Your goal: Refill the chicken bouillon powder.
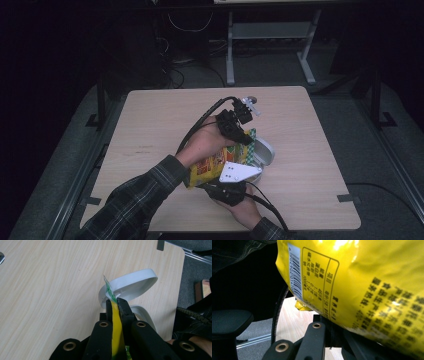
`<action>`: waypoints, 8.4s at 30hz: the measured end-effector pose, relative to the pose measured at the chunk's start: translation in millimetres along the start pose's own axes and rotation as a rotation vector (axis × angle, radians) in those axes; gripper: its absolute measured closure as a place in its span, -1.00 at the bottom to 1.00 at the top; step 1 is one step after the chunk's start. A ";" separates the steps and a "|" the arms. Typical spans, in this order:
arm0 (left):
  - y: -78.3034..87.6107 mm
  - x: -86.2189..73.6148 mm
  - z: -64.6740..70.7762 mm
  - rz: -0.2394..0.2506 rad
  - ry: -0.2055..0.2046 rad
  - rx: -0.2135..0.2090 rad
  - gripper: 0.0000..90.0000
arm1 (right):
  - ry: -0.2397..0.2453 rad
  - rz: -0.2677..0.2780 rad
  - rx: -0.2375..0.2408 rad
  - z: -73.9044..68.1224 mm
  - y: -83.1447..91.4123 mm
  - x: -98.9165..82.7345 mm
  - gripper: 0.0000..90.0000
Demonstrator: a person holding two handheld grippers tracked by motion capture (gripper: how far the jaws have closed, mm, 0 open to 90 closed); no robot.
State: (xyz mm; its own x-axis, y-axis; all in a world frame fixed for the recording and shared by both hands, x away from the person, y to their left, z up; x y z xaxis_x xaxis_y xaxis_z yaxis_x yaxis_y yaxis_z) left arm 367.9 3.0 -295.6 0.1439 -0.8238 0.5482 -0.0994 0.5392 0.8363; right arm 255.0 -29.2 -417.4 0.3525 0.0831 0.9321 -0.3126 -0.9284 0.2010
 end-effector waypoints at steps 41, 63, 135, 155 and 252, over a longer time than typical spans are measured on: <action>-0.7 2.4 -0.7 -0.016 0.001 0.004 0.99 | -0.015 0.013 0.009 0.5 -0.5 1.7 1.00; -1.6 2.8 -0.7 -0.017 0.003 0.006 0.99 | -0.029 0.018 0.014 0.5 -0.3 2.5 1.00; -2.5 3.7 -0.5 -0.021 0.002 0.011 0.99 | -0.035 0.025 0.019 1.0 -0.2 3.2 1.00; -2.5 4.3 -0.2 -0.027 0.002 0.013 0.99 | -0.034 0.026 0.022 0.7 -0.4 3.5 1.00; 51.2 -41.1 5.4 0.196 -0.043 -0.106 1.00 | -0.060 -0.046 -0.016 10.2 -1.6 -6.8 1.00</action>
State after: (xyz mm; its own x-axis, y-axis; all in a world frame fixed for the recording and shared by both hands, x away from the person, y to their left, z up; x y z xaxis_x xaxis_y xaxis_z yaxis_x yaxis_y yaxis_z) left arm 351.6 63.6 -275.3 0.0896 -0.7071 0.7014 -0.0167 0.7031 0.7109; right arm 262.1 -32.0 -427.2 0.4187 0.1030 0.9023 -0.3091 -0.9181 0.2482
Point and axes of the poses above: each handheld gripper's, and its own axes: y roughly backward along the jaws, x roughly out of its top, z roughly to its right, the point moved 1 cm from there along -y, roughly forward along the jaws, and after that the axes turned 10 degrees about -y, right-handed, at the moved point
